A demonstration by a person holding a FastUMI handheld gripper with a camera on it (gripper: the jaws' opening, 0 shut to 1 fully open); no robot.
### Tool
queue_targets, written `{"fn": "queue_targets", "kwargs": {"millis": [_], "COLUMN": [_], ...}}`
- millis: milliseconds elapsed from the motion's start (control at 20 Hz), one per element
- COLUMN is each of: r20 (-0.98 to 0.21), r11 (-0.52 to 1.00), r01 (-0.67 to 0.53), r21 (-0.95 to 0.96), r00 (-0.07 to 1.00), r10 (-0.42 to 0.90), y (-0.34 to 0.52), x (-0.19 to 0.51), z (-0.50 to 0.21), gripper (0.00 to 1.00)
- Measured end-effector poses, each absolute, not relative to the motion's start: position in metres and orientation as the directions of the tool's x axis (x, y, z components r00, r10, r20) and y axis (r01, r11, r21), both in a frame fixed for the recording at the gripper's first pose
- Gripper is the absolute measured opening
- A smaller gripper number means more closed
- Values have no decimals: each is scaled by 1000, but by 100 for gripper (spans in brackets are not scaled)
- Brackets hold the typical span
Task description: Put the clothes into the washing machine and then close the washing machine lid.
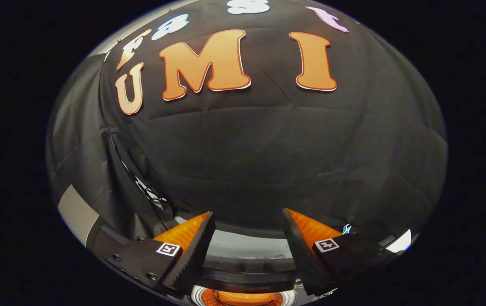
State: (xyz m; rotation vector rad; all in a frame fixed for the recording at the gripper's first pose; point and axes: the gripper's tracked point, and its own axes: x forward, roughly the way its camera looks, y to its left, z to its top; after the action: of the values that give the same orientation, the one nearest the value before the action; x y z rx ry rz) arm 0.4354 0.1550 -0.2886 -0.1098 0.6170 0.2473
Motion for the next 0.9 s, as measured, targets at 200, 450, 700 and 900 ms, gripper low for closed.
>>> {"fn": "queue_targets", "kwargs": {"millis": [200, 450, 700, 900], "r20": [-587, -575, -590, -604], "r11": [958, 953, 954, 959], "r01": [-283, -301, -295, -273], "r21": [-31, -42, -50, -72], "r00": [781, 787, 780, 778], "r10": [212, 224, 210, 176], "y": [155, 148, 141, 131], "x": [420, 377, 335, 304], "z": [-286, -281, -286, -293], "gripper": [99, 99, 99, 100]}}
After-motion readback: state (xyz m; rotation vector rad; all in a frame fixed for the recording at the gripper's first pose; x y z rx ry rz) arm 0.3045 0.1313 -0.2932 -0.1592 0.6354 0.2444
